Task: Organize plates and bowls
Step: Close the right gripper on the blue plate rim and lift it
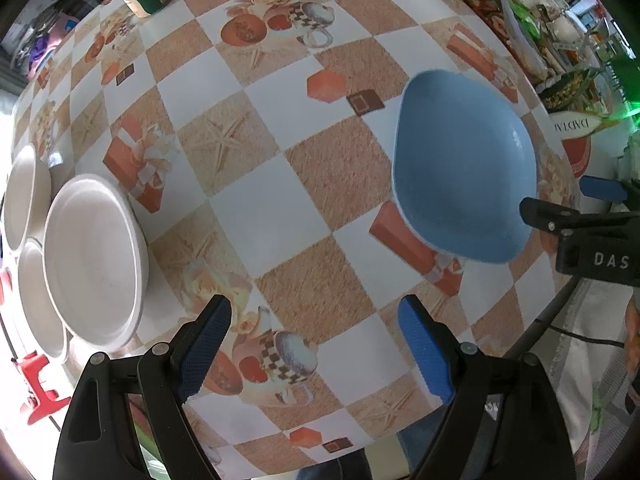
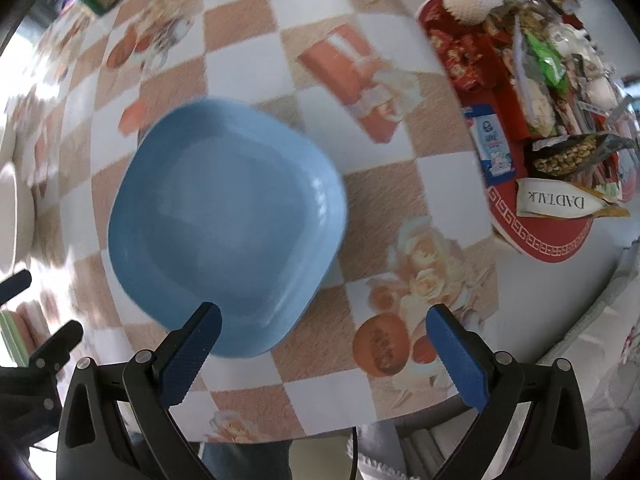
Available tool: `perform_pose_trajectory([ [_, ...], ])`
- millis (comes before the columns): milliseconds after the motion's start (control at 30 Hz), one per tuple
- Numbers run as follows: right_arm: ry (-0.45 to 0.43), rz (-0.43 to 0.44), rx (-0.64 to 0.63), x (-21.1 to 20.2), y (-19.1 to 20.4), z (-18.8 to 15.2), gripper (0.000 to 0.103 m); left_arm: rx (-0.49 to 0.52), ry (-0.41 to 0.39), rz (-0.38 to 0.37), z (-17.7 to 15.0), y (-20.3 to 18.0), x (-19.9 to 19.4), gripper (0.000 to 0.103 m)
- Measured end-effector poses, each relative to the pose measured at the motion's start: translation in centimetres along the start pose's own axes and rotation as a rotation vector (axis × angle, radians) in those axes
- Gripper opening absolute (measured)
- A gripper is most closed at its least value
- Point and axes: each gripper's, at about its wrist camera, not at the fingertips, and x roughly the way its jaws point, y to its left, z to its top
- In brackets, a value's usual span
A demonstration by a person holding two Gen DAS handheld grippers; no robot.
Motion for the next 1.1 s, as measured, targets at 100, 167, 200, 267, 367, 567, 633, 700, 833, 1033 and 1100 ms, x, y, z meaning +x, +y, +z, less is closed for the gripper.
perform_pose_trajectory([
  [100,-0.002,0.008,0.038,0.1,-0.7,0.5,0.103,0.003,-0.026,-0.005,1.1,-0.3,-0.3,0.088],
  [167,0.005,0.020,0.064,0.5,-1.0,0.7,0.103,0.016,-0.049,-0.001,2.1,-0.6,-0.4,0.088],
  [200,0.010,0.028,0.080,0.7,-1.2,0.6,0.103,0.023,-0.059,0.003,2.6,-0.8,-0.4,0.088],
  [267,0.026,0.051,0.128,1.3,-1.7,0.3,0.103,0.036,-0.072,0.010,3.7,-1.1,-0.3,0.088],
  [367,0.046,0.085,0.201,2.1,-2.3,-0.1,0.103,0.072,-0.092,0.028,5.1,-2.0,0.1,0.088],
  [567,0.038,0.170,0.339,3.0,-3.7,-0.3,0.103,0.151,-0.119,0.057,7.1,-3.7,1.0,0.088],
  [633,0.032,0.175,0.353,3.1,-3.8,-0.2,0.103,0.167,-0.118,0.066,7.8,-4.1,1.4,0.088],
  [700,0.027,0.178,0.353,3.2,-3.4,0.0,0.103,0.172,-0.119,0.075,8.2,-4.2,1.8,0.088],
  [833,0.025,0.173,0.351,3.6,-3.0,0.4,0.103,0.172,-0.116,0.089,9.4,-4.5,2.6,0.088],
  [1033,0.013,0.153,0.324,3.5,-2.1,0.3,0.086,0.192,-0.079,0.064,10.3,-5.6,4.2,0.071],
  [1100,-0.002,0.148,0.311,2.9,-1.5,0.4,0.065,0.182,-0.081,0.028,10.5,-5.7,4.1,0.063],
])
